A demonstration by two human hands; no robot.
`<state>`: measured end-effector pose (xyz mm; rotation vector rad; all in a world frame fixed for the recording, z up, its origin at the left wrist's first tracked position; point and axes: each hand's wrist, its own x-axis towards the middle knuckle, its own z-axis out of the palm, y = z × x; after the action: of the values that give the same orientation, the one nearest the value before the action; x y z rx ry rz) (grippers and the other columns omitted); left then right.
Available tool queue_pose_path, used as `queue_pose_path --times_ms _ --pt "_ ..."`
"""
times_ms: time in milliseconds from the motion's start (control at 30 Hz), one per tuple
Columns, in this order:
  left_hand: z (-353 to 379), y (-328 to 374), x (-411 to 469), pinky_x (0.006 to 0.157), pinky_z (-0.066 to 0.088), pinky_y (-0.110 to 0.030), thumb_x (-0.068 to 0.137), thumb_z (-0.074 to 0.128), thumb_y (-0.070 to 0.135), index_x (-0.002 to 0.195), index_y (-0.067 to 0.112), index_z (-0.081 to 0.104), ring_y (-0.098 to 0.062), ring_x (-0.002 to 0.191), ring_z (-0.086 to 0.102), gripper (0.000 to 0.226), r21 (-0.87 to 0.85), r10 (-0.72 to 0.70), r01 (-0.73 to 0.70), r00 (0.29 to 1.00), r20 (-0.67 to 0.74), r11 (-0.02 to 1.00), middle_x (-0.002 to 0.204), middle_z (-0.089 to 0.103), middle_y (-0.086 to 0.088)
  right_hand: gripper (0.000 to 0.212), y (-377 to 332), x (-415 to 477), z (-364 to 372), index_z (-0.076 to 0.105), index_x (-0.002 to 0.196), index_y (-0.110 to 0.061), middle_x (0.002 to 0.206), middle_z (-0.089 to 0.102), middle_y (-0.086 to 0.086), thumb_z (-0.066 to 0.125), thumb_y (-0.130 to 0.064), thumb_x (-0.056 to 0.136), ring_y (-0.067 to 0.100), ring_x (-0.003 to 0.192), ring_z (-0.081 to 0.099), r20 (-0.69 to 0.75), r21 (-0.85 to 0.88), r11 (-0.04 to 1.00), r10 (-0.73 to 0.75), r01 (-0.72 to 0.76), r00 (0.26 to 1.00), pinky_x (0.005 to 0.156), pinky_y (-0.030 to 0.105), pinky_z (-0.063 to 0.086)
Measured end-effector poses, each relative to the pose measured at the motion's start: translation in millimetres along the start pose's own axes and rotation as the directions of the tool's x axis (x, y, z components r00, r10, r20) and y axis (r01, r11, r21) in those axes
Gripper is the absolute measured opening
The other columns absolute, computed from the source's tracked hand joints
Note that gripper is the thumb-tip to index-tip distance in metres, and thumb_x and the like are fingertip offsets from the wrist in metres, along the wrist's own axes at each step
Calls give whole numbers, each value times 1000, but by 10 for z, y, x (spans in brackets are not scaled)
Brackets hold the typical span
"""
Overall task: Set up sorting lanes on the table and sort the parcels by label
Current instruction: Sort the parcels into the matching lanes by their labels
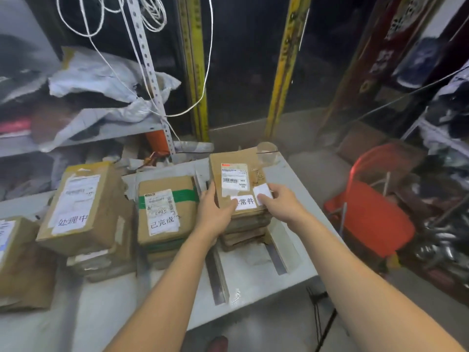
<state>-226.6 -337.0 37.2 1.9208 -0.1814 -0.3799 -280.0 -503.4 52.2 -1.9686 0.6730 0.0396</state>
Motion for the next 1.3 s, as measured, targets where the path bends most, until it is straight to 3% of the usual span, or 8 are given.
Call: queue_pose_path --times_ms 167,267,333,467,700,967,1100,1300 --pt "64 76 -188 101 38 -27 94 62 26 151 30 31 -5 123 43 65 21 -34 35 999 -32 999 140 45 17 38 107 1 -131 61 131 -22 125 66 -5 60 -26 92 19 116 61 95 -39 997 -62 66 994 98 38 50" --pt "11 155 -317 91 36 -21 96 59 26 142 23 42 -1 117 41 49 94 -10 17 996 -83 995 120 42 25 39 74 -78 -130 57 130 -24 123 65 -2 58 -31 92 24 114 59 16 -227 961 -159 158 987 80 31 45" --pt "-93 198 -391 102 39 -27 94 61 34 146 24 39 -8 130 41 57 172 1 20 993 -121 985 134 45 19 38 -26 -169 -81 57 129 -24 120 65 1 57 -33 92 27 110 58 -61 -331 917 -255 222 965 72 30 40" --pt "-477 271 -561 114 28 -34 94 61 30 154 20 25 -20 144 32 71 450 79 7 982 -172 893 157 33 0 52 -284 -363 180 50 140 -22 142 53 0 62 -34 92 22 130 48 91 -337 829 -444 447 892 99 36 44" --pt "-1656 114 -1078 105 42 -41 89 62 30 146 19 41 -25 131 47 62 747 200 88 937 -286 659 142 51 -3 52 -1008 -762 1004 53 138 -21 137 58 0 62 -37 89 20 127 51 321 -311 664 -600 680 733 103 38 44" --pt "-3172 -464 -1943 104 40 -40 88 59 34 149 26 36 -25 127 47 66 823 194 349 861 -470 448 145 48 2 58 -1789 -1419 2388 47 141 -24 141 54 2 58 -47 89 23 133 44 486 -343 449 -666 825 565 102 42 45" --pt "-4085 -861 -2306 109 34 -36 89 60 34 148 23 39 -20 128 46 64 809 226 388 824 -519 441 144 49 4 53 -2156 -1818 3246 50 137 -21 129 59 3 57 -45 90 24 124 49 534 -381 369 -661 848 527 93 38 46" --pt "-5363 -1482 -2651 114 32 -38 88 60 35 151 21 36 -20 133 43 69 795 209 406 818 -536 451 147 47 2 56 -2632 -2324 4441 44 144 -24 146 48 -1 56 -39 91 20 137 38 540 -403 404 -619 821 570 103 40 42"
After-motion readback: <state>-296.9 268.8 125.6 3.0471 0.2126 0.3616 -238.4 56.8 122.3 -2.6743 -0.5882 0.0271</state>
